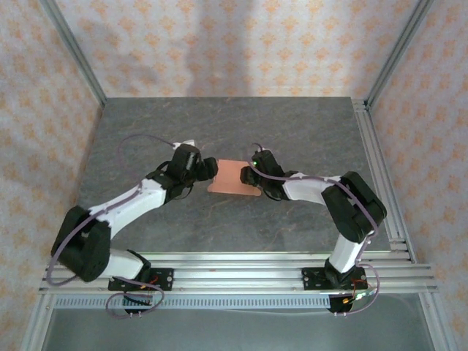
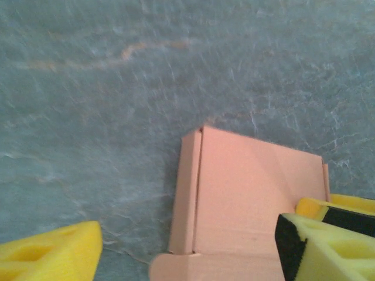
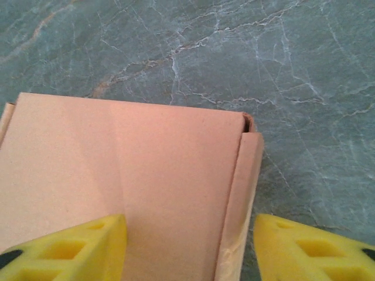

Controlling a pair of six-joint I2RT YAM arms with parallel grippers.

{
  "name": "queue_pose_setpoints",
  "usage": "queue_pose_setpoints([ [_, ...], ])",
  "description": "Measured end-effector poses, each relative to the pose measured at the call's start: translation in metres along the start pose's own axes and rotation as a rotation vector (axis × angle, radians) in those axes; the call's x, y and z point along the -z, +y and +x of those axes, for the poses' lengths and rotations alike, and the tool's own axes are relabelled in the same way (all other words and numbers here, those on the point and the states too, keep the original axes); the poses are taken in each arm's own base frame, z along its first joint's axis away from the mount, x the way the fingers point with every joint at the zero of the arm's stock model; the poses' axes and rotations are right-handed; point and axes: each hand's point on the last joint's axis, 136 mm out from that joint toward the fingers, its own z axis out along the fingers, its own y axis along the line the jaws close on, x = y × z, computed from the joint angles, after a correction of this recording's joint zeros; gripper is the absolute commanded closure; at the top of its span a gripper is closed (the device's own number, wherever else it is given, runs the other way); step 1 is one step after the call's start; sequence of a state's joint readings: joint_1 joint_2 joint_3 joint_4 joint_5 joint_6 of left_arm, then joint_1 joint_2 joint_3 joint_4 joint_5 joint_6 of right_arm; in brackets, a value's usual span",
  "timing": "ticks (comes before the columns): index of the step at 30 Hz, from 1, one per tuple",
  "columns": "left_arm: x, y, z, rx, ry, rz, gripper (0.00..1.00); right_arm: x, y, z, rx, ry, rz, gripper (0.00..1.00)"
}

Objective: Fold the paper box

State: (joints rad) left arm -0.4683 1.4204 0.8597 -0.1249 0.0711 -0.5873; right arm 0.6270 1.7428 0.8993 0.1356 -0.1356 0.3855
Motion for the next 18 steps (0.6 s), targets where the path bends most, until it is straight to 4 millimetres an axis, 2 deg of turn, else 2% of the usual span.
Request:
queue_pose_setpoints([
  [3, -0.024, -0.001, 0.017, -0.007, 0.095, -0.010, 0.31, -0.001, -0.002, -0.003, -0.026, 0.005, -0.022, 0.51],
  [7, -0.047, 0.005, 0.037, -0.010, 0.190, -0.037, 0.41, -0.001, -0.005, -0.005, -0.059, 0.016, -0.045, 0.58],
  [9, -0.056, 0.008, 0.043, -0.002, 0.223, -0.046, 0.50, -0.002, -0.006, -0.005, -0.069, 0.021, -0.058, 0.60],
  [11, -0.061, 0.008, 0.046, 0.006, 0.244, -0.039, 0.58, -0.002, -0.006, -0.005, -0.077, 0.028, -0.067, 0.60],
  [18, -0.062, 0.001, 0.041, -0.001, 0.243, -0.014, 0.69, -0.001, -0.003, -0.004, -0.081, 0.041, -0.094, 0.58],
])
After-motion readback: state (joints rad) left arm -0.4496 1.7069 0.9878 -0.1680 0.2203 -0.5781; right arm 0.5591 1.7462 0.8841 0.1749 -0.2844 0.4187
